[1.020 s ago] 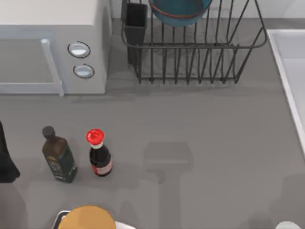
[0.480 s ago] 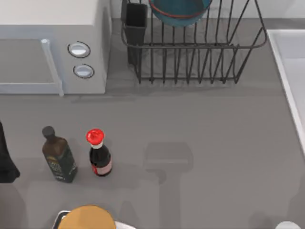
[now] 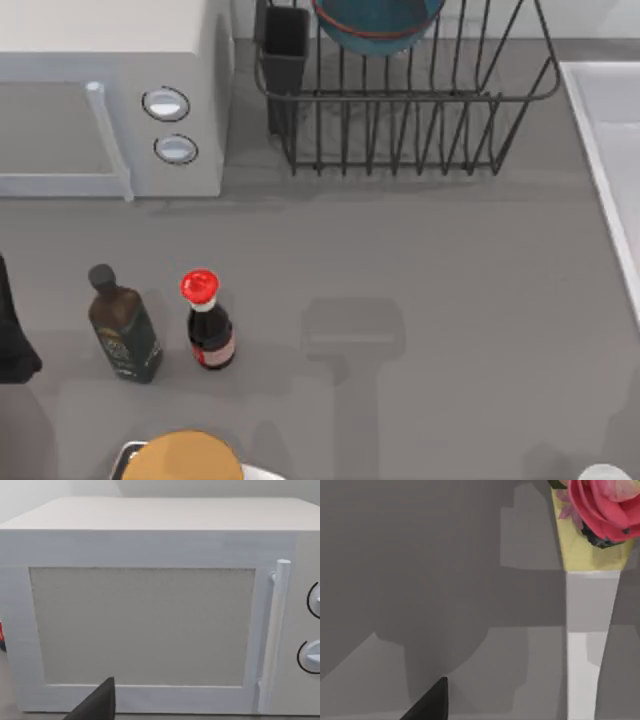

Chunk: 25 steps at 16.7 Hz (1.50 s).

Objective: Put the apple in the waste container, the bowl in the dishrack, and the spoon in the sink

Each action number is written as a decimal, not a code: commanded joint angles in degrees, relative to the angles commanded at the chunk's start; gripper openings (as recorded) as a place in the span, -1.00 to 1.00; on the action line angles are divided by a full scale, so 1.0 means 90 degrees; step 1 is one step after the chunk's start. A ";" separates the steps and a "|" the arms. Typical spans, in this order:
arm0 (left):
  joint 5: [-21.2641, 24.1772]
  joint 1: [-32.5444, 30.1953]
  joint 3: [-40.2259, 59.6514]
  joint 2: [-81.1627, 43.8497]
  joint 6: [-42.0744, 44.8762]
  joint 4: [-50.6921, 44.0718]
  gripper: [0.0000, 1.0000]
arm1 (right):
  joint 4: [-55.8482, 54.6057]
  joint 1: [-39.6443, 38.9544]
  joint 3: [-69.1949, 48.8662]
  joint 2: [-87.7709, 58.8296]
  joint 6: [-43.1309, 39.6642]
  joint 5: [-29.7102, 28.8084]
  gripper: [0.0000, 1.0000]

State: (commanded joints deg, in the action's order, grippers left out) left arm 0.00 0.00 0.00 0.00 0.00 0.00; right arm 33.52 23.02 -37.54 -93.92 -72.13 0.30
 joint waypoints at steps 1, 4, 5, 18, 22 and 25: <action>0.0000 0.0000 0.0000 0.0000 0.0000 0.0000 1.00 | 0.0000 0.0000 0.0000 0.0000 0.0000 0.0000 -0.06; 0.0000 0.0000 0.0000 0.0000 0.0000 0.0000 1.00 | 0.0000 0.0000 0.0000 0.0000 0.0000 0.0000 -0.51; 0.0000 0.0000 0.0000 0.0000 0.0000 0.0000 1.00 | 0.0000 0.0000 0.0000 0.0000 0.0000 0.0000 -0.66; 0.0000 0.0000 0.0000 0.0000 0.0000 0.0000 1.00 | 0.0784 -0.0016 -0.0332 0.0482 0.0251 0.0009 -1.00; 0.0000 0.0000 0.0000 0.0000 0.0000 0.0000 1.00 | 0.1796 -0.0003 -0.0952 0.0814 0.0200 0.0022 -1.00; 0.0000 0.0000 0.0000 0.0000 0.0000 0.0000 1.00 | 0.2914 0.0002 -0.1531 0.1175 0.0188 0.0016 -1.00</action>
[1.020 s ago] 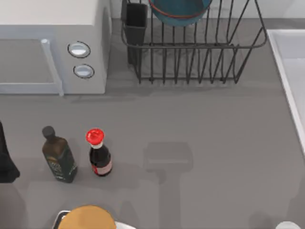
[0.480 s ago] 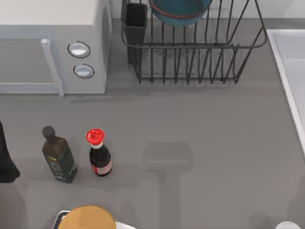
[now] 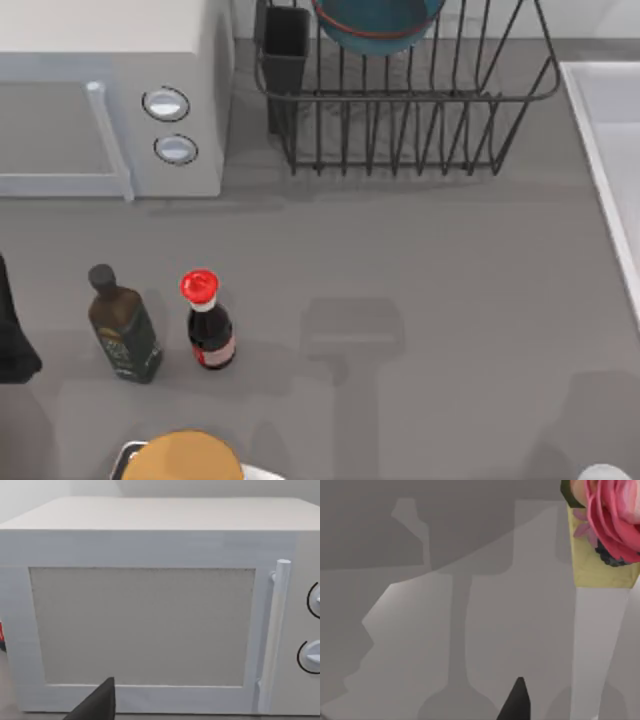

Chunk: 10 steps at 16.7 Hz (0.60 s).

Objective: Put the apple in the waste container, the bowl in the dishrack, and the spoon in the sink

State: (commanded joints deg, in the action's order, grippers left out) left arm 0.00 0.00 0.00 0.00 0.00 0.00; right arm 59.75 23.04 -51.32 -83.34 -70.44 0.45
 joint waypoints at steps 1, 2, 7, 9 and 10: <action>0.0000 0.0000 0.0000 0.0000 0.0000 0.0000 1.00 | 0.0262 -0.0001 -0.0178 0.0127 0.0005 -0.0005 -1.00; 0.0000 0.0000 0.0000 0.0000 0.0000 0.0000 1.00 | 0.0455 0.0000 -0.0324 0.0236 0.0013 -0.0008 -1.00; 0.0000 0.0000 0.0000 0.0000 0.0000 0.0000 1.00 | 0.0644 0.0001 -0.0487 0.0366 0.0026 -0.0010 -1.00; 0.0000 0.0000 0.0000 0.0000 0.0000 0.0000 1.00 | 0.0630 -0.0008 -0.0472 0.0338 0.0036 -0.0009 -1.00; 0.0000 0.0000 0.0000 0.0000 0.0000 0.0000 1.00 | 0.0660 -0.0016 -0.0538 0.0280 0.0040 -0.0010 -1.00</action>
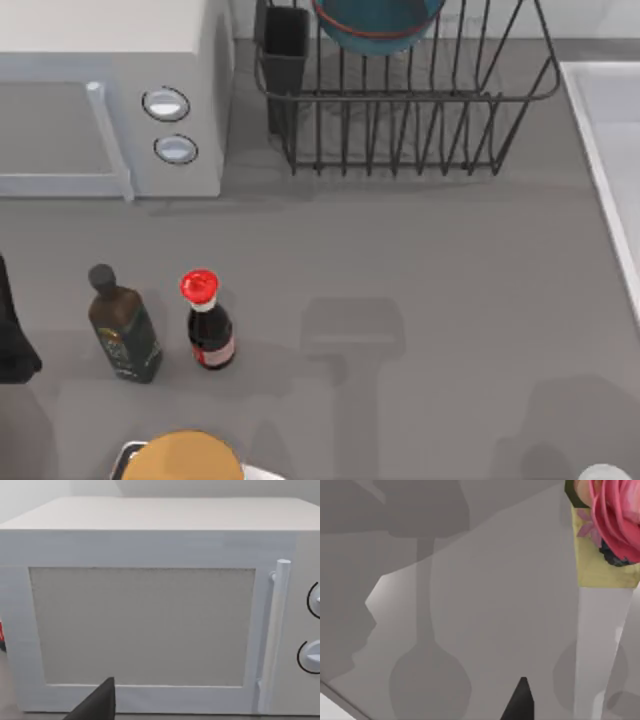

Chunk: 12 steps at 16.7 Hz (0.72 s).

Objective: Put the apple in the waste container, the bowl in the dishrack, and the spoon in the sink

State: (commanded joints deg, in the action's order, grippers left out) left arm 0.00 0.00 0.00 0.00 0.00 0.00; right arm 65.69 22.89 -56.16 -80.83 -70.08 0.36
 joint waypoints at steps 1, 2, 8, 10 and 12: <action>0.0000 0.0000 0.0000 0.0000 0.0000 0.0000 1.00 | 0.0059 -0.0017 -0.0134 -0.0118 0.0009 -0.0002 -1.00; 0.0000 0.0000 0.0000 0.0000 0.0000 0.0000 1.00 | 0.0143 -0.0043 -0.0337 -0.0298 0.0025 -0.0005 -1.00; 0.0000 0.0000 0.0000 0.0000 0.0000 0.0000 1.00 | 0.1083 -0.0378 -0.2966 -0.2395 0.0249 -0.0040 -1.00; 0.0000 0.0000 0.0000 0.0000 0.0000 0.0000 1.00 | 0.1507 -0.0540 -0.4329 -0.3331 0.0390 -0.0047 -1.00; 0.0000 0.0000 0.0000 0.0000 0.0000 0.0000 1.00 | 0.1953 -0.0713 -0.5805 -0.4313 0.0561 -0.0050 -1.00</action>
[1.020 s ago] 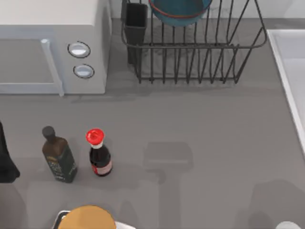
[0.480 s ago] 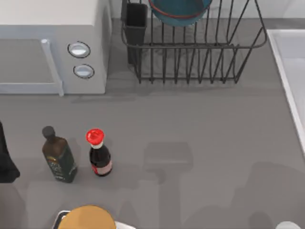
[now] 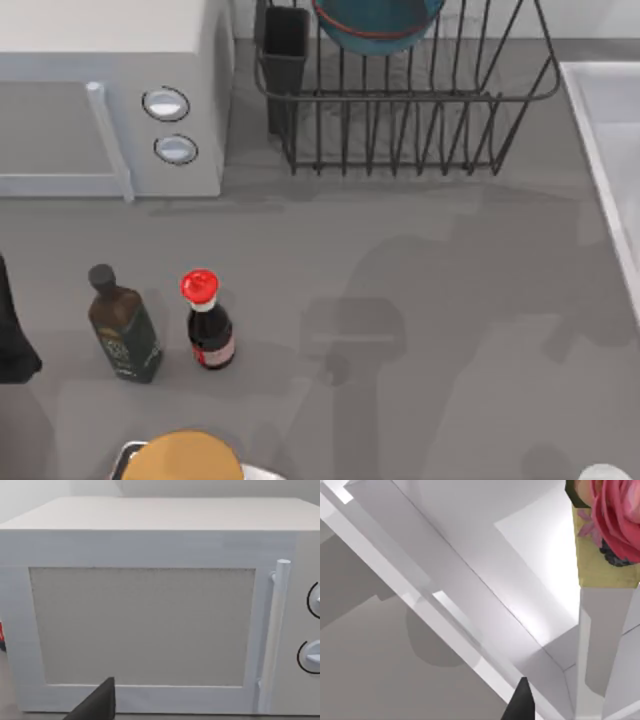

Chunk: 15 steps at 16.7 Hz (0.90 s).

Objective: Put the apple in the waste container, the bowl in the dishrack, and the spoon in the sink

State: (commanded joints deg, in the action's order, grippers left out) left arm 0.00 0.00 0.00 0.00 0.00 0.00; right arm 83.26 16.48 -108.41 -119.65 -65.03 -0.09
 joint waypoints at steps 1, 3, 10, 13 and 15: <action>0.0000 0.0000 0.0000 0.0000 0.0000 0.0000 1.00 | 0.0220 -0.0089 -0.0747 -0.0491 0.0096 -0.0001 -1.00; 0.0000 0.0000 0.0000 0.0000 0.0000 0.0000 1.00 | 0.0631 -0.0270 -0.2188 -0.1435 0.0303 -0.0004 -1.00; 0.0000 0.0000 0.0000 0.0000 0.0000 0.0000 1.00 | 0.1529 -0.0817 -0.5780 -0.3793 0.1024 -0.0056 -1.00; 0.0000 0.0000 0.0000 0.0000 0.0000 0.0000 1.00 | 0.1643 -0.0938 -0.6378 -0.4176 0.1199 -0.0082 -1.00; 0.0000 0.0000 0.0000 0.0000 0.0000 0.0000 1.00 | 0.1653 -0.0952 -0.6442 -0.4222 0.1220 -0.0086 -1.00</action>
State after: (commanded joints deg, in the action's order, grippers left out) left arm 0.00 0.00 0.00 0.00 0.00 0.00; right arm 98.14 7.91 -166.38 -157.65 -54.05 -0.86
